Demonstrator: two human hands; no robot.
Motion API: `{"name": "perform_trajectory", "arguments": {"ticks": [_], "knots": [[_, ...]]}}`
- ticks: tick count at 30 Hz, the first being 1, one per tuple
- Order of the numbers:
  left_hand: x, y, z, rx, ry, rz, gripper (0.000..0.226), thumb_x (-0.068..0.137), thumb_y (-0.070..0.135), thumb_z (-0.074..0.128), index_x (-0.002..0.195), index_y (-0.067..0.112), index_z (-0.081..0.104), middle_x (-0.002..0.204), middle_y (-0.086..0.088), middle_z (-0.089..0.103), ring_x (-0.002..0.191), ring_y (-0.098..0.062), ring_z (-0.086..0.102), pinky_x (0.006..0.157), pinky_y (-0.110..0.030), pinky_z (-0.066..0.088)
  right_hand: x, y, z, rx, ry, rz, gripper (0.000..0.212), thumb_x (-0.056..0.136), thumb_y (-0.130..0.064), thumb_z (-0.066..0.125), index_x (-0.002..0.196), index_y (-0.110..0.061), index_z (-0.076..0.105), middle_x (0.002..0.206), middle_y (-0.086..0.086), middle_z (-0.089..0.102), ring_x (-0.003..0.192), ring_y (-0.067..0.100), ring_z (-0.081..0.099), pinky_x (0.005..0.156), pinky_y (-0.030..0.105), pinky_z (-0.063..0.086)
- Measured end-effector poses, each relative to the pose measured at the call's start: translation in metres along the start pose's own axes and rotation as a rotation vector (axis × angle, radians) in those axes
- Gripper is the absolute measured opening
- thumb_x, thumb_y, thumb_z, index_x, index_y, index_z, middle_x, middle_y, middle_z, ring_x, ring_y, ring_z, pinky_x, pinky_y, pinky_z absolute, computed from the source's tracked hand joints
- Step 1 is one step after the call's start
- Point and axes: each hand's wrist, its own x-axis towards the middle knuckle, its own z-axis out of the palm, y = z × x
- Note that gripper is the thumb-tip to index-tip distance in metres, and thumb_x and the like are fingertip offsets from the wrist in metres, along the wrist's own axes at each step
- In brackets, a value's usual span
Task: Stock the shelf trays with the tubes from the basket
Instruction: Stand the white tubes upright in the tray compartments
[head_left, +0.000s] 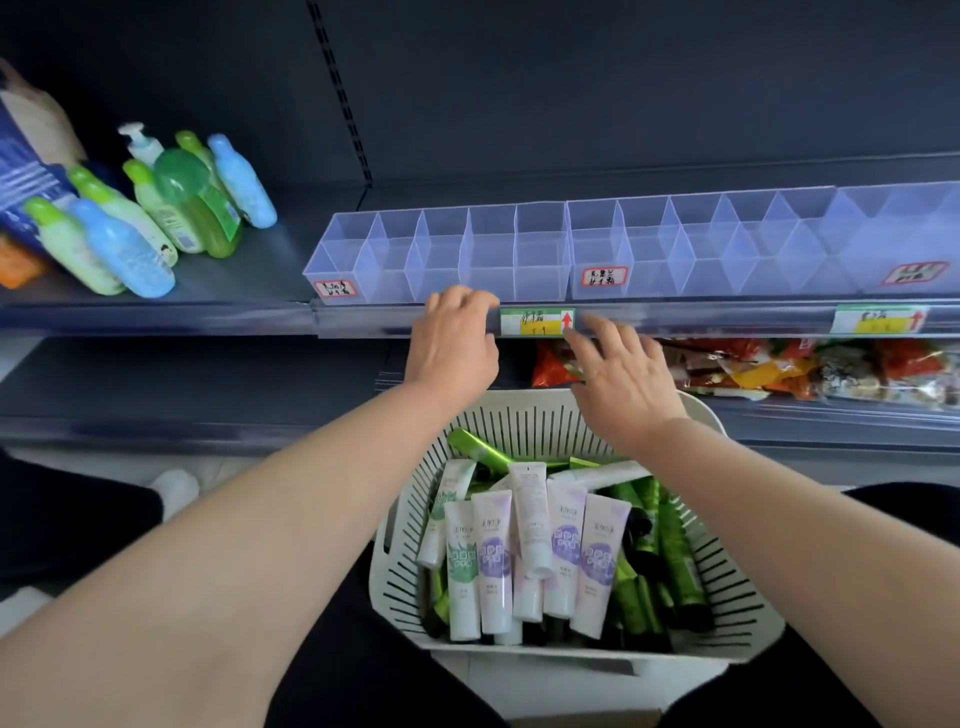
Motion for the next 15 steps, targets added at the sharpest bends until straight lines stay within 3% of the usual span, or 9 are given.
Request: {"name": "perform_trajectory", "arguments": {"ticks": [3, 7, 11, 15], "knots": [[-0.022, -0.001, 0.015, -0.02, -0.128, -0.007, 0.033, 0.092, 0.018, 0.054, 0.125, 0.02, 0.056, 0.125, -0.002, 0.055, 0.117, -0.024, 0.046, 0.096, -0.041, 0.043, -0.026, 0.0, 0.021, -0.001, -0.157, 0.015, 0.055, 0.091, -0.033, 0.049, 0.142, -0.023, 0.033, 0.151, 0.005, 0.023, 0.133, 0.026, 0.028, 0.104, 0.043, 0.031], [-0.046, 0.003, 0.041, -0.02, -0.372, -0.086, 0.028, 0.093, 0.019, 0.053, 0.12, 0.022, 0.061, 0.119, -0.001, 0.06, 0.112, -0.022, 0.052, 0.09, -0.037, 0.047, -0.05, 0.003, 0.041, -0.022, -0.266, -0.002, 0.043, 0.089, -0.024, 0.049, 0.132, -0.025, 0.045, 0.156, 0.005, 0.01, 0.137, 0.027, 0.019, 0.105, 0.044, 0.031], [-0.056, 0.014, 0.063, -0.03, -0.55, -0.159, 0.024, 0.092, 0.016, 0.055, 0.113, 0.02, 0.066, 0.117, 0.0, 0.065, 0.107, -0.021, 0.059, 0.091, -0.036, 0.05, -0.057, 0.002, 0.047, -0.004, -0.248, 0.027, 0.04, 0.086, -0.022, 0.052, 0.125, -0.026, 0.049, 0.138, 0.003, 0.032, 0.118, 0.025, 0.037, 0.095, 0.04, 0.036], [-0.064, 0.028, 0.084, 0.074, -0.705, -0.167, 0.016, 0.09, 0.013, 0.058, 0.103, 0.014, 0.068, 0.099, -0.003, 0.066, 0.091, -0.022, 0.062, 0.074, -0.033, 0.053, -0.066, 0.004, 0.06, 0.067, -0.353, 0.047, 0.037, 0.086, -0.023, 0.053, 0.123, -0.026, 0.05, 0.122, -0.001, 0.04, 0.111, 0.021, 0.04, 0.092, 0.038, 0.037]]}}
